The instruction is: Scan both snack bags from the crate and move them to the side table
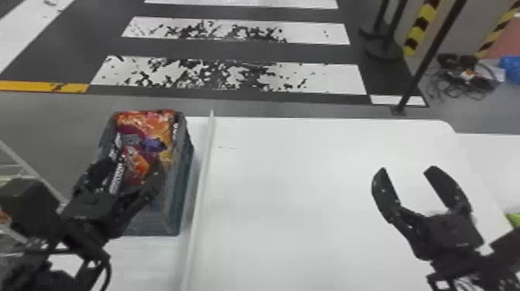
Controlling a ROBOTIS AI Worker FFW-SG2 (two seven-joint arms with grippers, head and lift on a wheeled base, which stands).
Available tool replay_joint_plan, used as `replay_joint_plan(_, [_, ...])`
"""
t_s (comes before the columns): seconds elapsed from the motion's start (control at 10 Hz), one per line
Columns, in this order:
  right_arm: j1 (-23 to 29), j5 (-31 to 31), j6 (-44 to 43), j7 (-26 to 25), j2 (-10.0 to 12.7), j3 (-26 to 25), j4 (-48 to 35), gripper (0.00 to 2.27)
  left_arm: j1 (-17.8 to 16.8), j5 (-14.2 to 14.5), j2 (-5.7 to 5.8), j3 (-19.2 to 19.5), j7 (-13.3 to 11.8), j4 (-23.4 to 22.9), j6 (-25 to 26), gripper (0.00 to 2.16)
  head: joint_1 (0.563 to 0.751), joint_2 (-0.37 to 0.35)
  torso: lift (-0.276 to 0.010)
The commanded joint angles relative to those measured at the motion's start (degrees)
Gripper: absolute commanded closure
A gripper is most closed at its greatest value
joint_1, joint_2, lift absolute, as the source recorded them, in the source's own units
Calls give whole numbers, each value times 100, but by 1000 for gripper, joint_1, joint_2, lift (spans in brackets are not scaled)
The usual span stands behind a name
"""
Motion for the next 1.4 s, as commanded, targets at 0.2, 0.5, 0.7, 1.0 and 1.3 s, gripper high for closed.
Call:
replay_joint_plan(0.2, [293, 0, -16, 71, 5, -106, -281, 63, -1074, -86, -68, -59, 163, 675, 383, 83, 695, 35, -29])
replay_joint_plan(0.5, [425, 114, 2, 211, 5, -115, -289, 63, -2084, -77, -59, -190, 585, 1703, 383, 87, 695, 54, -29])
replay_joint_plan(0.7, [434, 193, 2, 264, 5, -159, -237, 70, -2699, -68, -59, -208, 656, 2398, 383, 87, 695, 70, -29])
replay_joint_plan(1.0, [372, 281, 20, 273, 5, -185, -105, 73, -3324, -112, -68, -287, 963, 3057, 753, 83, 695, 84, -29])
replay_joint_plan(1.3, [355, 290, 72, 264, -26, -185, -52, 76, -3640, -174, -85, -340, 1130, 3470, 893, 83, 695, 81, -29])
